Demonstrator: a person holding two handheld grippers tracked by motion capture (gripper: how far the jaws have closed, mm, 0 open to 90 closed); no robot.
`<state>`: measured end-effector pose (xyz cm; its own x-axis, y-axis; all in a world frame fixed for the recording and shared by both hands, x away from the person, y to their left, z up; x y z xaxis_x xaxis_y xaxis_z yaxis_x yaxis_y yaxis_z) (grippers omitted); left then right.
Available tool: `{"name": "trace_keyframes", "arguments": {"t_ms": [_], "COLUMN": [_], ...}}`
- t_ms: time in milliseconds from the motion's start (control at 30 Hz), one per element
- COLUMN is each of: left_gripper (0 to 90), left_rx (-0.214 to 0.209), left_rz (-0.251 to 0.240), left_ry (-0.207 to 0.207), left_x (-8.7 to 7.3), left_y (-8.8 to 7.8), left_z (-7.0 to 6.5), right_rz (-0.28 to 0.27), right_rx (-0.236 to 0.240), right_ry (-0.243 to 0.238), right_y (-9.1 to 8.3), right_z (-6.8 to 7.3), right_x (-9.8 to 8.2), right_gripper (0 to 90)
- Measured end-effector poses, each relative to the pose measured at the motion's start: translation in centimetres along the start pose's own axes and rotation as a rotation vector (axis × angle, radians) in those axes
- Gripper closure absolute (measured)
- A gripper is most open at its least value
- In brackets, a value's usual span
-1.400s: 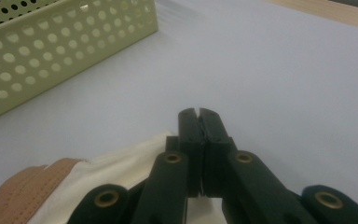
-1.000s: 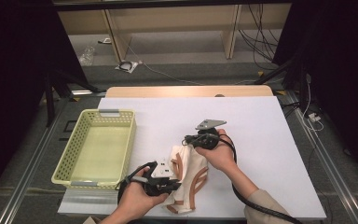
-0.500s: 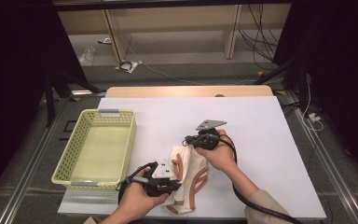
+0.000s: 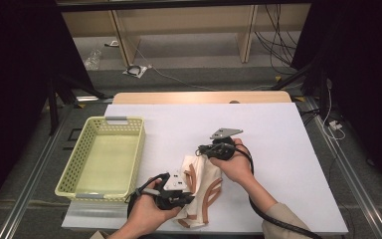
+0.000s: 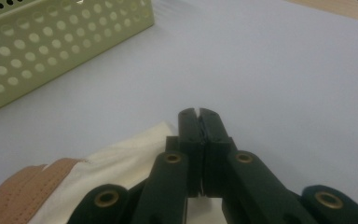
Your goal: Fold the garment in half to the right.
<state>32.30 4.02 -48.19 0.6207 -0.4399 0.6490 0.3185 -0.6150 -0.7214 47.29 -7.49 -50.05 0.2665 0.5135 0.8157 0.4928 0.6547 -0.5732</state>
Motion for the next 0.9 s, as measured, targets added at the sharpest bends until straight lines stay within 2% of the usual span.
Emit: {"name": "trace_keyframes", "arguments": {"t_ms": [900], "left_gripper": [85.2], "left_rx": [-0.004], "left_rz": [0.008], "left_ry": [0.003], "left_x": [-0.04], "left_y": [0.34], "left_z": [-0.27], "right_rz": [0.01], "right_rx": [-0.003], "right_ry": [0.007], "right_y": [-0.32], "right_z": [-0.16], "right_x": [-0.54], "right_gripper": [89.4]}}
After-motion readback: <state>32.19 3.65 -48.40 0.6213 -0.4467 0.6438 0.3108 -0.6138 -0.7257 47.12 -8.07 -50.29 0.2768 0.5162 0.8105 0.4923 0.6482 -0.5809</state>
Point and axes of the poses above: each handheld gripper's, and its own axes: y roughly forward along the jaws, x roughly out of its top, z roughly to its left, the point moved 7 cm from there along y, roughly forward along the jaws, and after that the axes turned 14 degrees about -y, right-handed, at the moved point
